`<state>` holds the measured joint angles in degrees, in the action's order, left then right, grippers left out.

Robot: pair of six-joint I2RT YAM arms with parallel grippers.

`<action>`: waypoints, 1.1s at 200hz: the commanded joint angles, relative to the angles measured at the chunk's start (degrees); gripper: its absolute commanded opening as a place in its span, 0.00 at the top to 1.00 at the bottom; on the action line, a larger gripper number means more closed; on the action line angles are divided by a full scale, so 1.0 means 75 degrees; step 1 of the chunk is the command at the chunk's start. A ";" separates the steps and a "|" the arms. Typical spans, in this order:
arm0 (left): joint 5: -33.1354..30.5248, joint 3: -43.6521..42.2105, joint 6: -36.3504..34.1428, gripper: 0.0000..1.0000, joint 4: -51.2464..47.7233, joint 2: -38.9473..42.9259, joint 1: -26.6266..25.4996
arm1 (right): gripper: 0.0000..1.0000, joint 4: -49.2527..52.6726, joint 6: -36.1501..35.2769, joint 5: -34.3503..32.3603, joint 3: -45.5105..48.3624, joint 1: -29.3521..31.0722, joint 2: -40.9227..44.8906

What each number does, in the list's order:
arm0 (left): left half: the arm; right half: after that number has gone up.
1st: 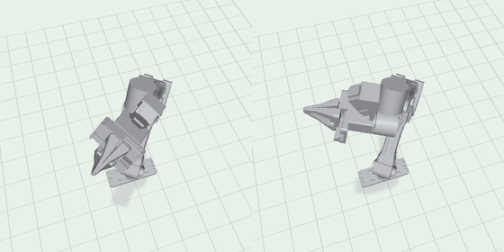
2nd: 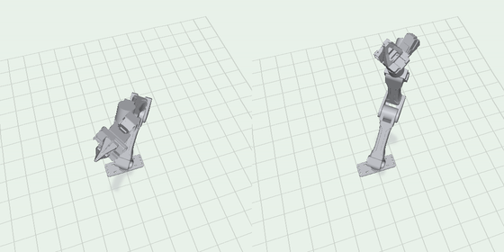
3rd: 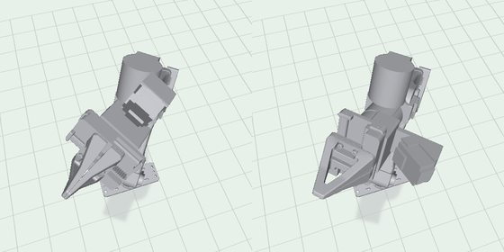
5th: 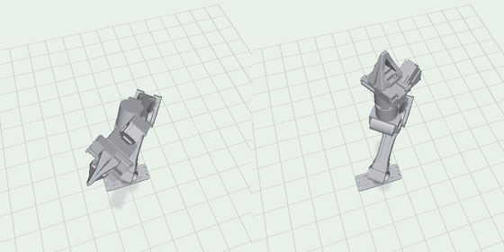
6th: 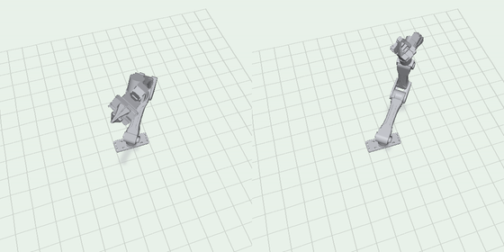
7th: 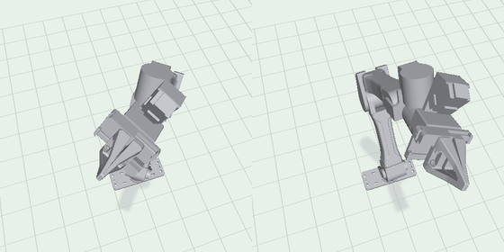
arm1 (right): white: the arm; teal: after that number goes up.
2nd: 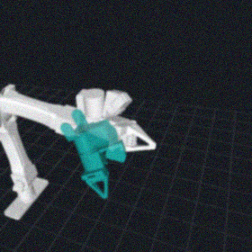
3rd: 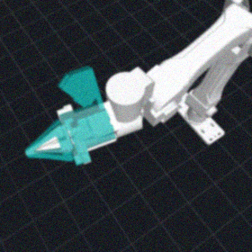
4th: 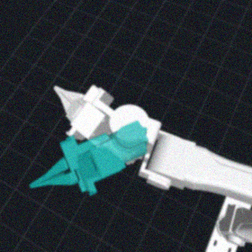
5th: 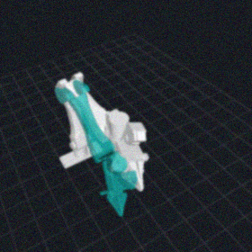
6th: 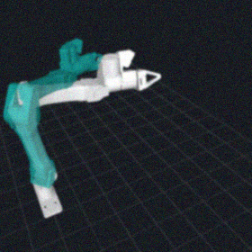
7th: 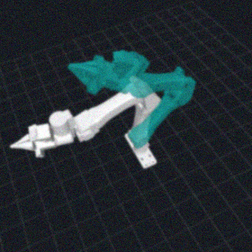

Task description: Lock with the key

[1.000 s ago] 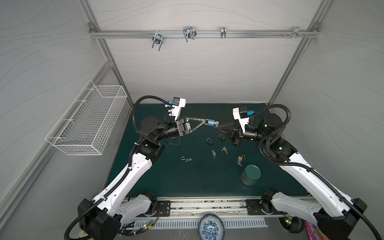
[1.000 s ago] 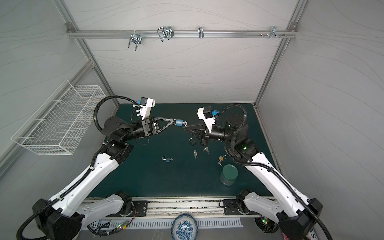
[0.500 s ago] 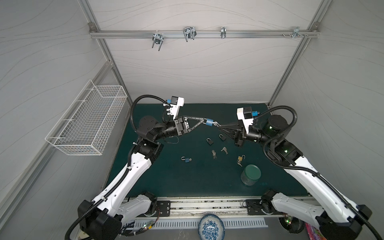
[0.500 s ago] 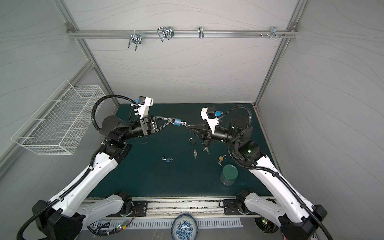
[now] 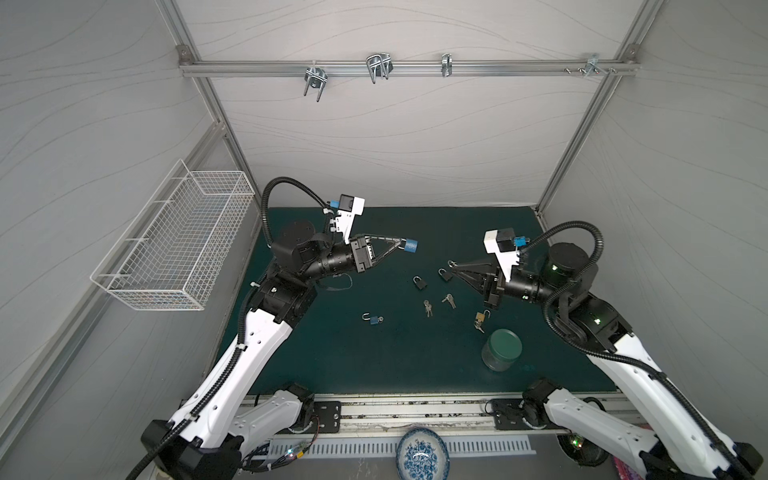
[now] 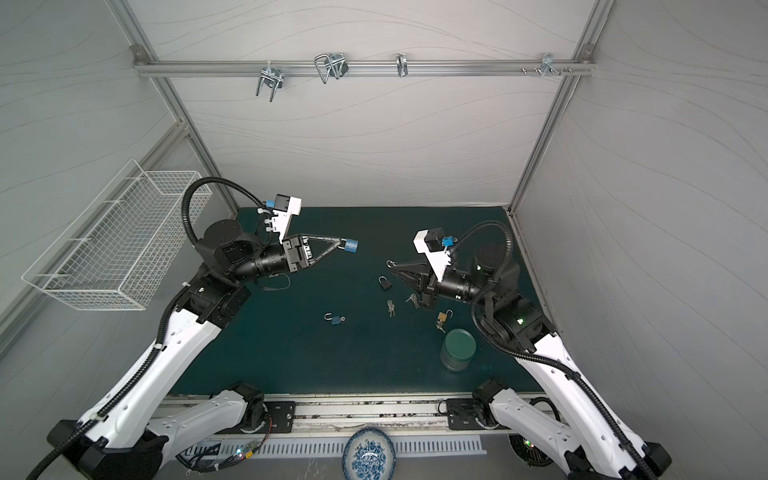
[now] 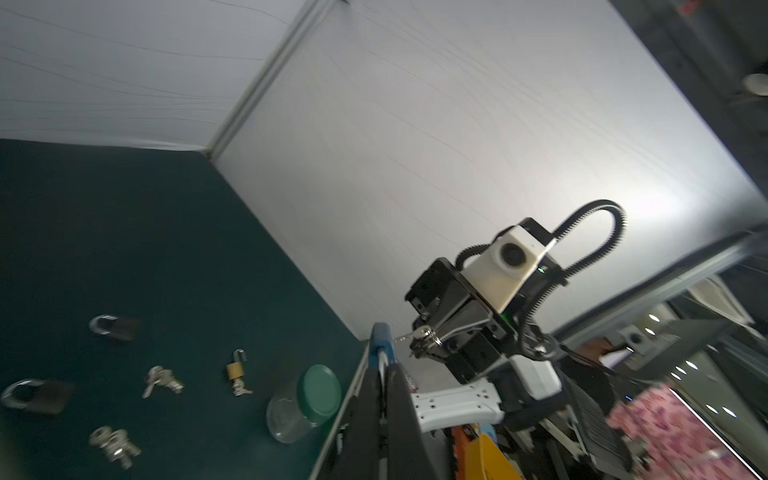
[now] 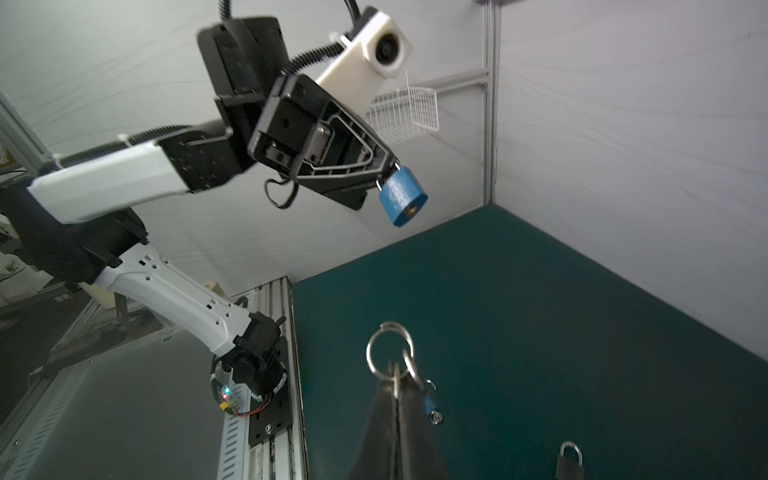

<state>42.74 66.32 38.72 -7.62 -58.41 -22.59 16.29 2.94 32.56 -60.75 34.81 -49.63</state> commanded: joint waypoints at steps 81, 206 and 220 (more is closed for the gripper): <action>-0.3833 -0.1882 -0.0978 1.00 -0.2202 0.0155 -0.0249 | 1.00 0.1147 0.0991 -0.1923 0.1455 0.1675 -0.2289; -0.4067 -0.2577 -0.0580 1.00 -0.1860 -0.0084 -0.0257 | 1.00 0.0921 0.0907 -0.2381 0.0904 0.1734 -0.5502; -0.4042 -0.2545 -0.0569 1.00 -0.1892 -0.0089 -0.0257 | 1.00 0.0867 0.0875 -0.2432 0.0792 0.1734 -0.5738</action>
<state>12.43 46.35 33.58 -24.43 -58.72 -24.34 22.96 10.85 16.01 -52.53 47.42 -90.39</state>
